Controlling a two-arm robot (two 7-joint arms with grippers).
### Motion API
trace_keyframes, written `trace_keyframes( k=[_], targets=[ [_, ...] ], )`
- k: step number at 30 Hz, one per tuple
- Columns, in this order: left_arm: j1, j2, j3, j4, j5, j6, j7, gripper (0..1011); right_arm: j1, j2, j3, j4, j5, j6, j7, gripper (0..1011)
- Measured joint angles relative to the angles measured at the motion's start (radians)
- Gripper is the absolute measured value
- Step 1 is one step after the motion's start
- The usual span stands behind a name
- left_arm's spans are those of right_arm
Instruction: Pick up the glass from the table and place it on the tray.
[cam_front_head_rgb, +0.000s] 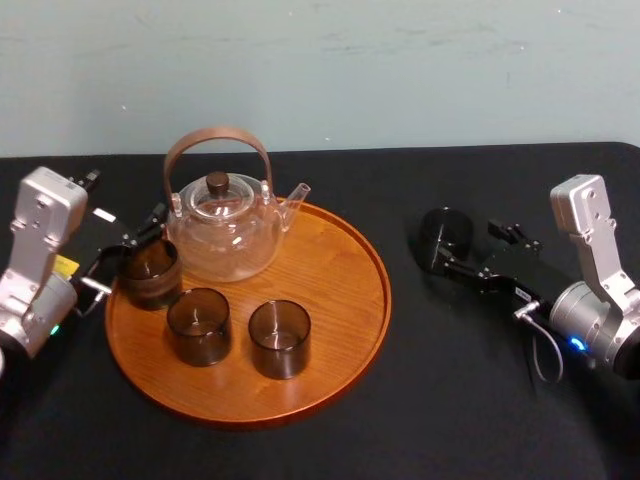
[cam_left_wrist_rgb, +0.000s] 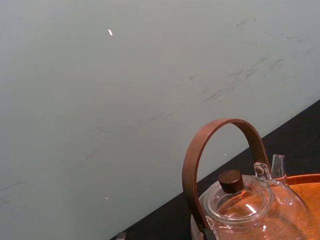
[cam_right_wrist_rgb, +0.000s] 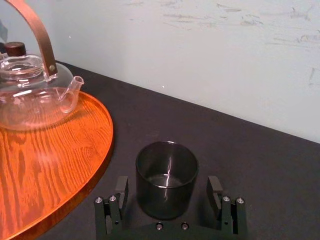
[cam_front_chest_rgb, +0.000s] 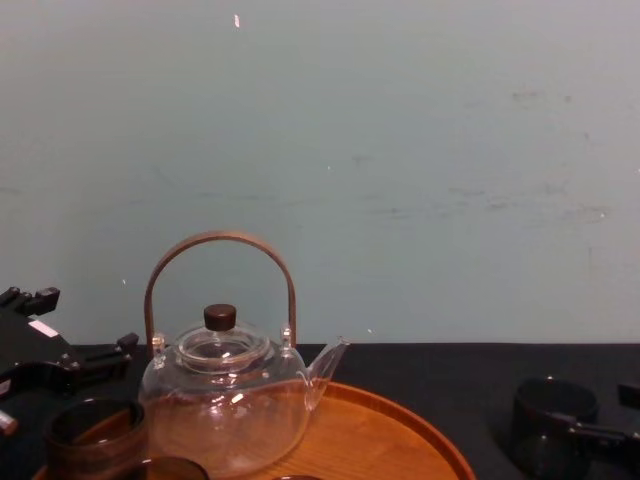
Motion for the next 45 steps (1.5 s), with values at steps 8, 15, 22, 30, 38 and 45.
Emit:
trace_keyframes(
  k=[8, 15, 22, 30, 38, 45],
  targets=[
    [0.0, 0.0, 0.0, 0.0, 0.0, 0.0, 0.0, 1001, 0.051, -0.008, -0.012, 0.057, 0.019, 0.008, 0.02, 1002],
    [0.0, 0.0, 0.0, 0.0, 0.0, 0.0, 0.0, 1002, 0.104, -0.023, -0.032, 0.128, 0.022, 0.011, 0.028, 1003],
    [0.0, 0.0, 0.0, 0.0, 0.0, 0.0, 0.0, 1001, 0.154, -0.036, -0.054, 0.196, 0.014, 0.002, 0.038, 1002],
    [0.0, 0.0, 0.0, 0.0, 0.0, 0.0, 0.0, 1002, 0.183, -0.045, -0.072, 0.237, 0.003, -0.007, 0.047, 1002],
    [0.0, 0.0, 0.0, 0.0, 0.0, 0.0, 0.0, 1001, 0.182, -0.044, -0.07, 0.235, 0.003, -0.007, 0.047, 1002],
    [0.0, 0.0, 0.0, 0.0, 0.0, 0.0, 0.0, 1001, 0.18, -0.044, -0.069, 0.233, 0.004, -0.007, 0.046, 992]
  ],
)
